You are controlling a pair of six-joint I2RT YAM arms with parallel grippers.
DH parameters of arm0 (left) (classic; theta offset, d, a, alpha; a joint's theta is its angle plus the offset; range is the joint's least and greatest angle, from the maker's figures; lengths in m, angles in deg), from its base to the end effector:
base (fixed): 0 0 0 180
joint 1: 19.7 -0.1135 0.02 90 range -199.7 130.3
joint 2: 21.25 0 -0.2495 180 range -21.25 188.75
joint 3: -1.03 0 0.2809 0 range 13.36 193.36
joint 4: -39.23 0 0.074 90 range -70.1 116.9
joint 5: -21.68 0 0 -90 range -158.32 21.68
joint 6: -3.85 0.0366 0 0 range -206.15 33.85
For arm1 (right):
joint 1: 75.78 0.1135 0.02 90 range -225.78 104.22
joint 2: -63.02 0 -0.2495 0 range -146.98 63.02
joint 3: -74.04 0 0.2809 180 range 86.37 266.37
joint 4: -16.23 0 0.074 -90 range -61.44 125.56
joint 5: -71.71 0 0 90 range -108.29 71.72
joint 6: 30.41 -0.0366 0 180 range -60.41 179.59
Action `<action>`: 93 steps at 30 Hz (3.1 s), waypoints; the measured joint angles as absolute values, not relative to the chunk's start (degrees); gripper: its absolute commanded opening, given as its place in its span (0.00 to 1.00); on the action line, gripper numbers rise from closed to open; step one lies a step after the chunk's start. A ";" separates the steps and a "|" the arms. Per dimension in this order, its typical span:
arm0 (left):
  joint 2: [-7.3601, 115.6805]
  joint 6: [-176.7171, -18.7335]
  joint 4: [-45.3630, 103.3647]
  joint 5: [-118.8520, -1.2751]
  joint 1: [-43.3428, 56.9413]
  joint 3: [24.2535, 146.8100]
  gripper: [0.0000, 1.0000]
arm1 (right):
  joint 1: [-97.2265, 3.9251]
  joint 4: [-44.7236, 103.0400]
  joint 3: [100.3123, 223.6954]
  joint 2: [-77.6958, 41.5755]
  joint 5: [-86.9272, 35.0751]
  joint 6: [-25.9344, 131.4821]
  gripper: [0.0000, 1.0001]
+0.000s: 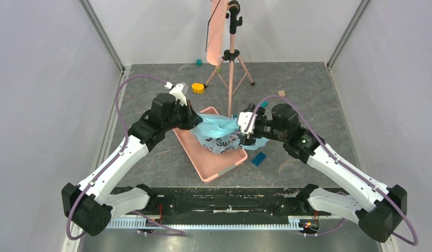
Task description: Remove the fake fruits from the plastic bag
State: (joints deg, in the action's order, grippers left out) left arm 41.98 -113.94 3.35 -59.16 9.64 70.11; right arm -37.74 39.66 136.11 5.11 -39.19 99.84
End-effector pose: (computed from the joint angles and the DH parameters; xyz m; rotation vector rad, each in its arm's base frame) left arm 0.2433 -0.1435 0.3098 0.1302 2.1781 -0.7547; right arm 0.2044 0.1765 0.3096 -1.3783 1.3033 0.3211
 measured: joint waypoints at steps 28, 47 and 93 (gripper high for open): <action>36.27 -112.52 2.06 -65.52 8.79 64.39 0.02 | -36.66 28.95 133.68 6.62 -17.79 72.32 0.00; 25.95 -108.25 -0.65 -64.01 7.74 64.45 1.00 | -39.79 14.32 119.58 13.31 -21.49 33.83 0.00; 45.47 -81.76 -5.11 -69.12 22.17 75.71 0.44 | -39.81 17.40 126.34 12.08 -34.49 37.15 0.00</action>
